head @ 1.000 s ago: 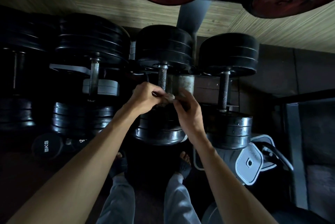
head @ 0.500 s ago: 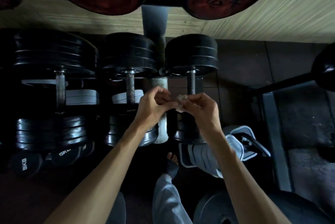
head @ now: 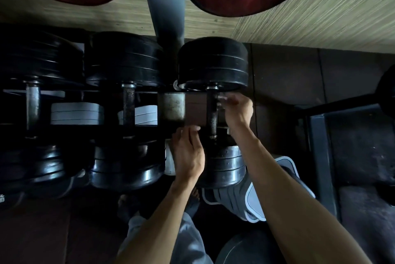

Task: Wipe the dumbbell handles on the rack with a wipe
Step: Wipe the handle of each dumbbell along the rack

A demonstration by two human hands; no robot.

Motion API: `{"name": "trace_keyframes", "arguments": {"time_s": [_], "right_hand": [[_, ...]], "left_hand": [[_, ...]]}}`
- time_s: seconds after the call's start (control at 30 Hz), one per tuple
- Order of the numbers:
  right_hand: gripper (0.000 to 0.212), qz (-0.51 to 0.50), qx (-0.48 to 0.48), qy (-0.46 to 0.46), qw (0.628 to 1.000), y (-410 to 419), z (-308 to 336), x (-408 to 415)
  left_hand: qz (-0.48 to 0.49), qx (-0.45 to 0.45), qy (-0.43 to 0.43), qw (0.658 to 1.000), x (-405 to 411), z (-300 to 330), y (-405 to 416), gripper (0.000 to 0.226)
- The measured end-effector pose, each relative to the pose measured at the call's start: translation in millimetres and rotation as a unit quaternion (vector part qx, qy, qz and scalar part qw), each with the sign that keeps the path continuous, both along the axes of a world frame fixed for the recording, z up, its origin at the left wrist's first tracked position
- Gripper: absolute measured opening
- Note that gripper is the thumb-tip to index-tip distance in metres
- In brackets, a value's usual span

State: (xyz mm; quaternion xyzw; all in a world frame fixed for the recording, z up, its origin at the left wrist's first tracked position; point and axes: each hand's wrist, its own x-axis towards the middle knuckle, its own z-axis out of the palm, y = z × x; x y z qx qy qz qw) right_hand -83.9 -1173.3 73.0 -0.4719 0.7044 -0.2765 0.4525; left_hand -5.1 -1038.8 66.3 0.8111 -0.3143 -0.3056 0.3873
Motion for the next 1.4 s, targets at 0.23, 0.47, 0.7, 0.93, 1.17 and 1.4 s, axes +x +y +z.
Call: {"name": "trace_keyframes", "arguments": {"time_s": [0.23,0.47,0.7,0.93,1.17,1.4], "right_hand": [[0.022,0.094,0.062,-0.009,0.994,1,-5,-22],[0.029,0.085,0.055,-0.009,0.995,-14,-9,-16],[0.026,0.196,0.083,0.087,0.973,10,-15,-38],[0.015,0.143,-0.008,0.101,0.985,-17,-10,-12],[0.011,0.249,0.049,0.143,0.957,19,4,-36],[0.010,0.105,0.001,0.082,0.991,-19,-2,-3]], "left_hand": [[0.023,-0.030,0.029,0.999,3,-3,-4,0.036],[0.016,-0.002,0.054,0.998,5,-5,-1,0.042],[0.042,-0.025,0.060,0.997,3,-8,-3,0.033],[0.034,-0.026,0.059,0.997,3,-10,-2,0.034],[0.043,-0.033,0.065,0.996,2,-11,-3,0.026],[0.025,-0.016,0.042,0.999,3,-11,-3,0.038]]}}
